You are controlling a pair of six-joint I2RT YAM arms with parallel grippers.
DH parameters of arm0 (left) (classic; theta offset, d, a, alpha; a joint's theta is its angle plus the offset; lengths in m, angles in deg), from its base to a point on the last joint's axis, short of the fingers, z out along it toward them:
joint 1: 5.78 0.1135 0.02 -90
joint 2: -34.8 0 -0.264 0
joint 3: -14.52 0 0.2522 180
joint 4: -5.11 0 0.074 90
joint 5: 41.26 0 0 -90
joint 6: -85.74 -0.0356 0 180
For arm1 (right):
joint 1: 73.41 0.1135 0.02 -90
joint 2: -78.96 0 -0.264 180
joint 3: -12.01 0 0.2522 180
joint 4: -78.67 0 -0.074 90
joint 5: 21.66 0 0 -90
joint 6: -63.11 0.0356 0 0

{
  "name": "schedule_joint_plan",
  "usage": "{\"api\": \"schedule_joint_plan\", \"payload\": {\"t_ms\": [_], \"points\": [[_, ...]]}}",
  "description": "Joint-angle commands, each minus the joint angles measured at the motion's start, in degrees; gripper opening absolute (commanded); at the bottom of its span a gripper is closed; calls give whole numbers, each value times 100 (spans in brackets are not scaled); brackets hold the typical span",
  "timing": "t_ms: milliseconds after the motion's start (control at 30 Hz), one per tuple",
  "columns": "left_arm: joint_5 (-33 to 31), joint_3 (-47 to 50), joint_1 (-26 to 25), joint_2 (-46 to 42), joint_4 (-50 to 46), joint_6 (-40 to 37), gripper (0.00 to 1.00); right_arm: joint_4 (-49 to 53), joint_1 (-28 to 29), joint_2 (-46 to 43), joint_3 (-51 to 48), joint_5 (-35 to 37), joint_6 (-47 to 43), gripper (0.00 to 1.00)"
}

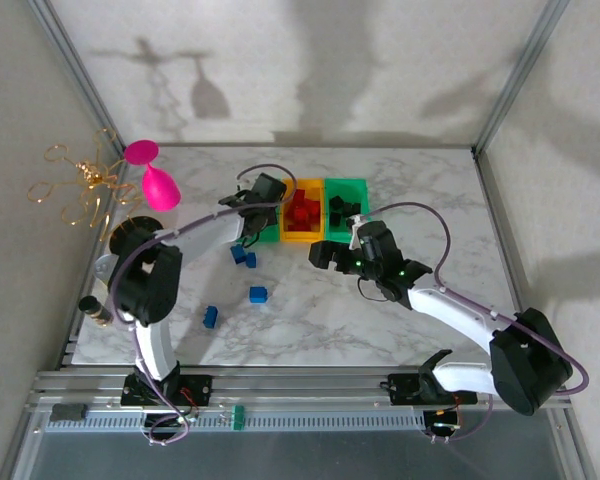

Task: Sort the legos into containers by color
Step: Place the lego in the container.

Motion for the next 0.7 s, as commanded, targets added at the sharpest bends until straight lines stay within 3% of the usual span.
{"api": "schedule_joint_plan", "payload": {"t_ms": [0, 200, 300, 400, 667], "points": [[-295, -457, 87, 365, -228, -245, 35, 147, -49, -120, 44, 76, -10, 98], [-374, -875, 164, 894, -507, -336, 39, 178, -98, -130, 70, 79, -54, 99], [-352, -885, 166, 785, -541, -400, 46, 186, -99, -150, 96, 94, -105, 99], [-216, -852, 166, 505, -551, -445, 51, 239, -119, -152, 157, 71, -135, 98], [234, -118, 141, -694, -347, -367, 52, 418, -114, -201, 244, 2, -502, 99]]}}
